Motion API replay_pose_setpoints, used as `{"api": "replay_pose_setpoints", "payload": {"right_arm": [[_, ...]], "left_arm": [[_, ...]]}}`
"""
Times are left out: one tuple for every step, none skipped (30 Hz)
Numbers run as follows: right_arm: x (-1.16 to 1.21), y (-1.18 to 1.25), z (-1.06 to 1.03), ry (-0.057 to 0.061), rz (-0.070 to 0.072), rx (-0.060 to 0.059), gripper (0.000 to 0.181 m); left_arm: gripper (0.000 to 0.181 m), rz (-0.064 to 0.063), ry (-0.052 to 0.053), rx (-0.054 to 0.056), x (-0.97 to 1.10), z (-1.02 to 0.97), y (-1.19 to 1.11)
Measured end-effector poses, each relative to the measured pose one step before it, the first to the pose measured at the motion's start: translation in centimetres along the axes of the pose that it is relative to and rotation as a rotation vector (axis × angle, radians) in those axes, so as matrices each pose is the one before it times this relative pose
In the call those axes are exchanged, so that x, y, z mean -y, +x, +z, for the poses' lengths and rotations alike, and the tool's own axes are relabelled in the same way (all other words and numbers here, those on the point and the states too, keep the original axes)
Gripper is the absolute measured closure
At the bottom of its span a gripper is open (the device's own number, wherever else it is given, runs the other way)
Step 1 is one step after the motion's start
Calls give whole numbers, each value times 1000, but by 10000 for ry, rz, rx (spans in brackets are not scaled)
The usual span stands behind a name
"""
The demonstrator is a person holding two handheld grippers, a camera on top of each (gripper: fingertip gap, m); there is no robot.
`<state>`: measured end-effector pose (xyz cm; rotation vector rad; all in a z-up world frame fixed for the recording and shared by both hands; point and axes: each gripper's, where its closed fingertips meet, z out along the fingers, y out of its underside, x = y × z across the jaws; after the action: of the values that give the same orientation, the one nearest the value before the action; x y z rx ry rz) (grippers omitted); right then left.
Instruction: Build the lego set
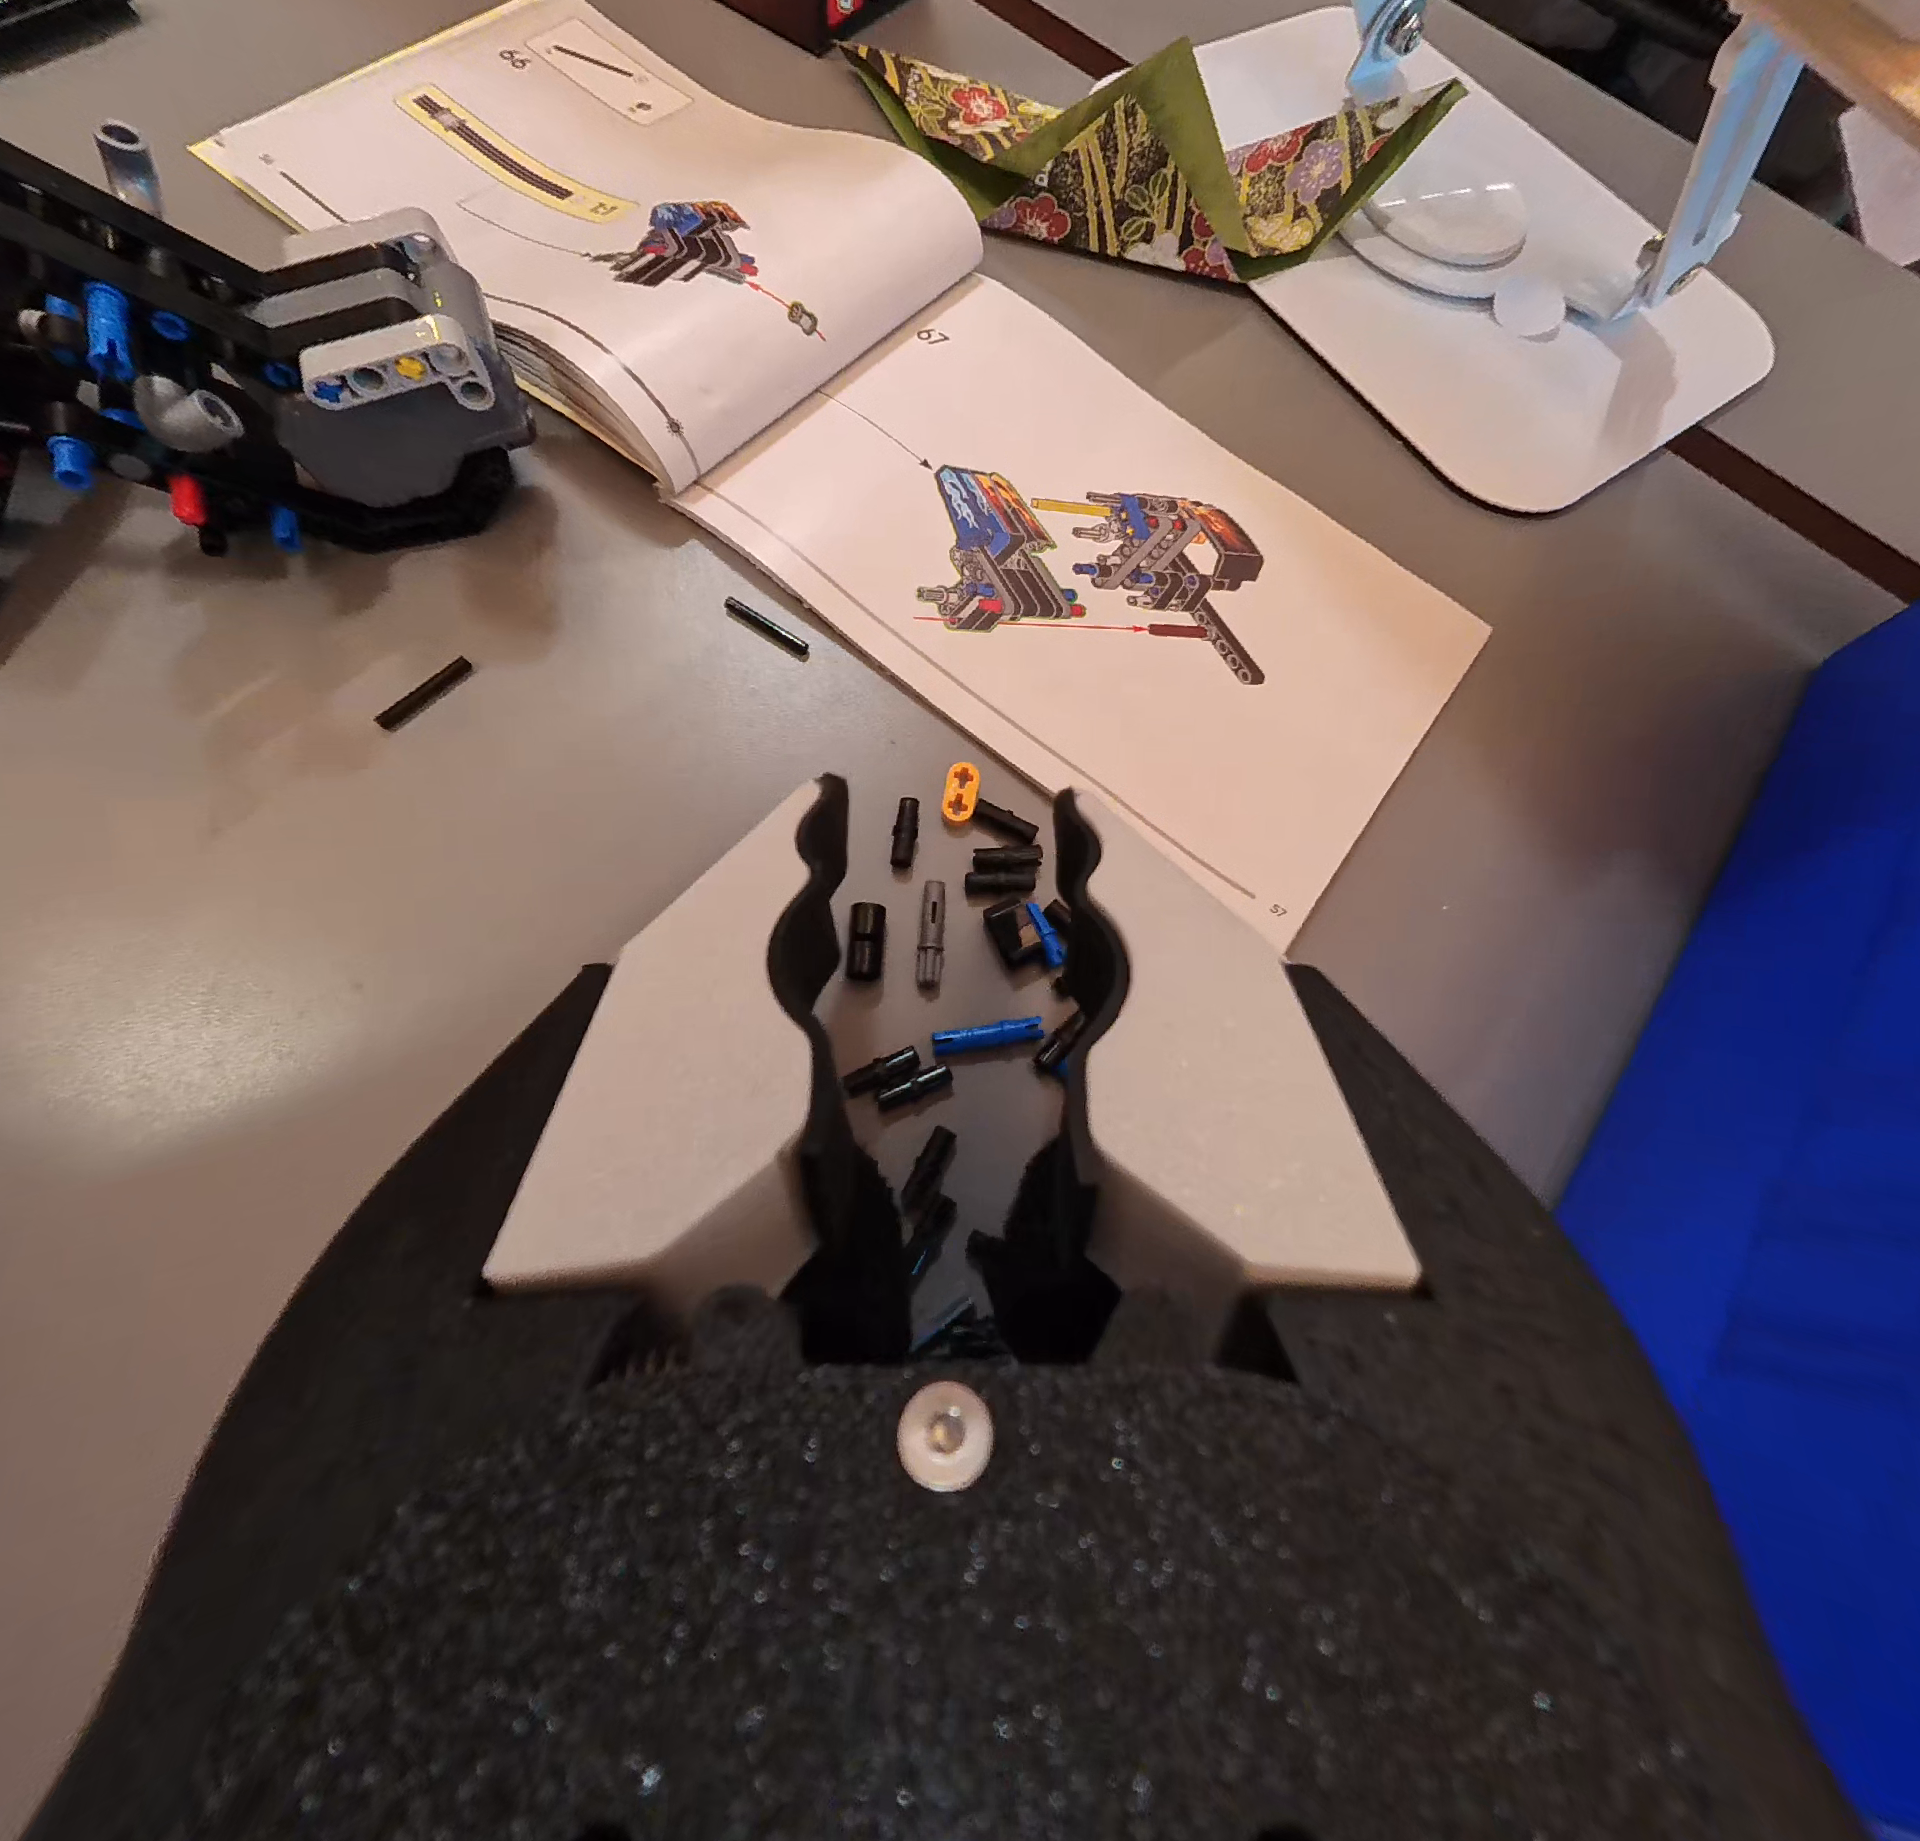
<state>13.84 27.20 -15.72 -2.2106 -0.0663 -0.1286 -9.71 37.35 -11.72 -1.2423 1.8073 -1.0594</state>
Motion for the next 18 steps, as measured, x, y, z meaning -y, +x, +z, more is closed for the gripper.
{"api": "replay_pose_setpoints", "payload": {"right_arm": [[43, -55, -31, 15, 11, 23, 142], [94, -44, -71, 43, -23, 0, 142], [97, -52, -74, 27, -38, -14, 142], [121, -67, -84, 31, -41, -15, 142], [152, -88, -95, 59, -39, -7, 142], [144, -126, -82, 48, -44, 9, 142], [132, -135, -85, 33, -51, 5, 142], [133, -153, -67, 43, -59, 12, 142], [171, -207, -70, 57, -46, 33, 142], [220, -331, -52, 79, -15, 93, 142], [259, -490, -36, 88, 4, 170, 143], [317, -611, -8, 109, 22, 204, 142], [434, -806, -8, 134, 69, 262, 143], [622, -1213, 13, 190, 138, 424, 143], [809, -1739, 34, 252, 196, 612, 143], [797, -1995, 121, 223, 149, 606, 142], [608, -1905, 246, 111, -12, 400, 142], [474, -1820, 358, 41, -161, 229, 142]], "left_arm": [[162, -12, -76, 7, -118, 40, -11], [162, 33, -46, 46, -80, 20, -56], [162, 39, -44, 31, -58, -9, -35], [162, 23, -36, 16, -47, 1, -25], [162, 11, -24, 45, -35, -19, -80], [162, -2, -18, 73, -16, -13, -123], [162, -27, -23, 70, -3, -8, -151], [162, -58, -33, 87, -23, -21, -181], [162, -85, -1, 90, 28, -62, -218], [162, -99, 31, 55, 86, -79, -164], [162, -113, 55, 43, 130, -90, -145], [162, -130, 28, 1, 86, -58, -71], [162, -140, -43, -63, -44, 3, 43], [161, -129, -122, -116, -175, 75, 130], [160, -18, -177, -118, -282, 109, 176], [159, 129, -184, -27, -291, 45, 90], [159, 167, -128, 7, -201, -12, 87], [159, 33, -28, -65, -46, -44, 168]]}}
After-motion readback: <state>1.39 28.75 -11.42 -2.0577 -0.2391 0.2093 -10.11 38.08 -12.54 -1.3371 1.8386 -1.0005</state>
